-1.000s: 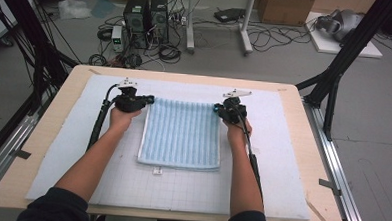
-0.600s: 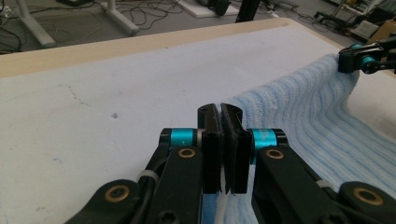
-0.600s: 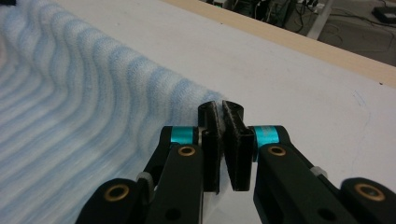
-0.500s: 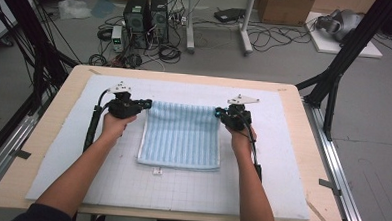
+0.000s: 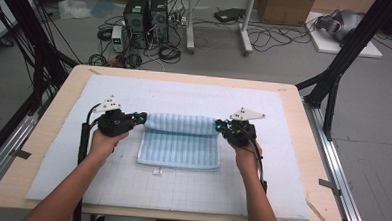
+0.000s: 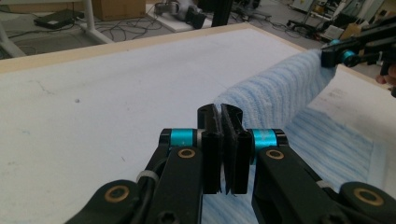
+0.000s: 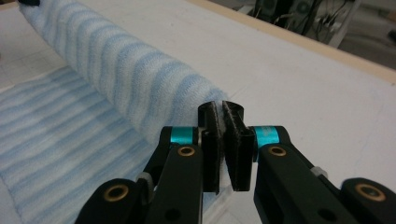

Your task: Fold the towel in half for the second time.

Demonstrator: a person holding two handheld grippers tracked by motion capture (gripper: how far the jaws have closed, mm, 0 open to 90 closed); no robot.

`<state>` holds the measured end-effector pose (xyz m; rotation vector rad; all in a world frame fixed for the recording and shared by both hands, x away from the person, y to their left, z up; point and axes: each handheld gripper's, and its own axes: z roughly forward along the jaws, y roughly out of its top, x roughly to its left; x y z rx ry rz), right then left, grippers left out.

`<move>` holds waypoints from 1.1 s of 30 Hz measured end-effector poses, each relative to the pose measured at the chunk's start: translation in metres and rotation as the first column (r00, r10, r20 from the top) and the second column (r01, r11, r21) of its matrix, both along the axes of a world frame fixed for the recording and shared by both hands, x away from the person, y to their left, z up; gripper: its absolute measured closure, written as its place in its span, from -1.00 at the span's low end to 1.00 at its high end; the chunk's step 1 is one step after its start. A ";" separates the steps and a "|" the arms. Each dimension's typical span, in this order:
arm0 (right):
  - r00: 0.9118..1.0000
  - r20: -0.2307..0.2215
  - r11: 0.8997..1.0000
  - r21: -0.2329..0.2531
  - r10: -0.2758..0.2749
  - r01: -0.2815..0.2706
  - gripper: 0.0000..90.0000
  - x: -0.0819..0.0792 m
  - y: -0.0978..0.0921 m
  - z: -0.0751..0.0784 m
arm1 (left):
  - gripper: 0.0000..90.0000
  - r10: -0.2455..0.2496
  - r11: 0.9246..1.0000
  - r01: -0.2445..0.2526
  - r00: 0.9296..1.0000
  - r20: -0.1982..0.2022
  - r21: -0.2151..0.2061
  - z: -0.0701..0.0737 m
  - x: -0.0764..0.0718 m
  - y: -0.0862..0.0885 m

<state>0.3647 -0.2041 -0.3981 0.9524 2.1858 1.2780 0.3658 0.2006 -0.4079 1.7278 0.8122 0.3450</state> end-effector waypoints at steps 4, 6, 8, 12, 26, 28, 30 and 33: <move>1.000 -0.001 1.000 0.019 0.002 -0.002 0.91 -0.014 -0.001 -0.003 | 0.92 -0.006 1.000 0.006 1.000 -0.015 -0.021 -0.007 -0.013 0.002; 1.000 -0.005 1.000 0.024 0.000 0.000 0.91 -0.021 -0.001 -0.005 | 0.92 -0.011 0.999 0.010 1.000 -0.019 -0.034 -0.010 -0.019 0.003; 1.000 -0.007 1.000 0.025 -0.001 0.001 0.91 -0.027 -0.002 -0.008 | 0.91 -0.011 0.999 0.011 1.000 -0.018 -0.039 -0.012 -0.026 0.003; 1.000 -0.006 1.000 0.013 0.006 -0.006 0.90 -0.042 -0.001 -0.012 | 0.91 -0.015 0.999 0.014 1.000 -0.015 -0.035 -0.016 -0.039 0.005; 0.999 -0.010 0.999 -0.002 0.041 -0.041 0.90 -0.079 -0.002 -0.025 | 0.91 -0.053 0.999 0.053 0.997 -0.053 -0.004 -0.026 -0.075 0.008; 0.999 -0.005 0.999 -0.012 0.048 -0.048 0.90 -0.084 -0.002 -0.026 | 0.90 -0.059 0.998 0.060 0.997 -0.055 0.016 -0.027 -0.077 0.008; 0.999 -0.009 0.998 -0.034 0.051 -0.051 0.87 -0.086 -0.002 -0.027 | 0.86 -0.057 0.998 0.059 0.996 -0.063 0.035 -0.029 -0.077 0.007; 0.999 -0.022 0.999 -0.023 0.042 -0.042 0.58 -0.088 -0.004 -0.028 | 0.31 -0.003 1.000 0.005 0.996 -0.085 0.021 -0.028 -0.075 0.008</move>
